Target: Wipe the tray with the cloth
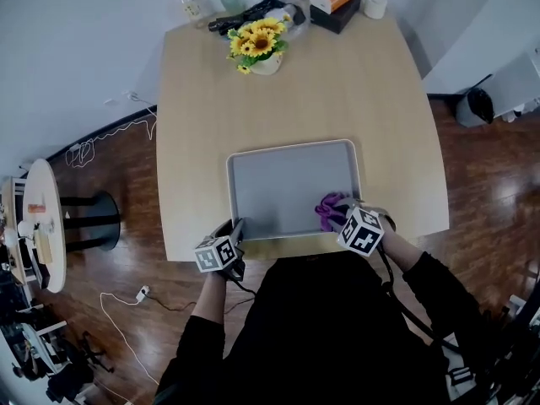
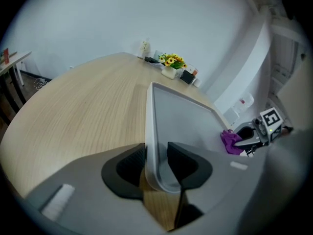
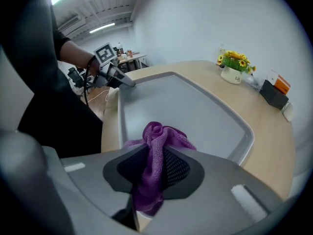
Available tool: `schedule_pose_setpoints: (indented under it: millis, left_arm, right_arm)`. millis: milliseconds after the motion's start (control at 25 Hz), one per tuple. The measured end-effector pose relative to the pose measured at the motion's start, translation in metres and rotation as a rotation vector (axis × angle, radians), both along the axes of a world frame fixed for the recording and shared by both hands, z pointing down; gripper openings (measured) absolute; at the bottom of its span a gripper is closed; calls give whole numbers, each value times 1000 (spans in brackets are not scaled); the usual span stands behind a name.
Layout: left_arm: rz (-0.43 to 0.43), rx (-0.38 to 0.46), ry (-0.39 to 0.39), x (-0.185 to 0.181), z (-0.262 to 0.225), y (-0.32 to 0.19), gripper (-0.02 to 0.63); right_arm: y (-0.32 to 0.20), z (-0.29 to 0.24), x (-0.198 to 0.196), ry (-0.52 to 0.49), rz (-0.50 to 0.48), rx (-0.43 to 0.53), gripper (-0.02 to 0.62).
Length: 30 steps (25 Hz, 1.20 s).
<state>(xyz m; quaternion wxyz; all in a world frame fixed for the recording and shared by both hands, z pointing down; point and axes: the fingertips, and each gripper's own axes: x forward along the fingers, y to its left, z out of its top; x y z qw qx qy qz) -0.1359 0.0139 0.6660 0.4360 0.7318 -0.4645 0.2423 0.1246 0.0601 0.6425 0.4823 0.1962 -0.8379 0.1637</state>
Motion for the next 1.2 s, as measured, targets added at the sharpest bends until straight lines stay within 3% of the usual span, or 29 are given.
schedule_pose_setpoints:
  millis: [240, 440, 800, 920, 1040, 1200]
  left_arm:
    - [-6, 4, 10, 7, 0, 3, 129]
    - [-37, -4, 43, 9, -2, 2, 129]
    - [-47, 2, 44, 8, -1, -1, 129]
    - [-59, 15, 45, 4, -1, 1, 129]
    - [-64, 23, 46, 2, -1, 2, 129]
    - [-48, 25, 46, 0, -1, 1, 129]
  right_arm:
    - [11, 3, 0, 6, -144, -15, 83]
    - [-41, 2, 8, 31, -197, 25, 84]
    - [-168, 5, 17, 47, -77, 45, 87]
    - [-170, 1, 10, 55, -60, 62, 86]
    - [-160, -2, 8, 75, -4, 140, 84]
    - [-120, -1, -8, 73, -26, 157, 83]
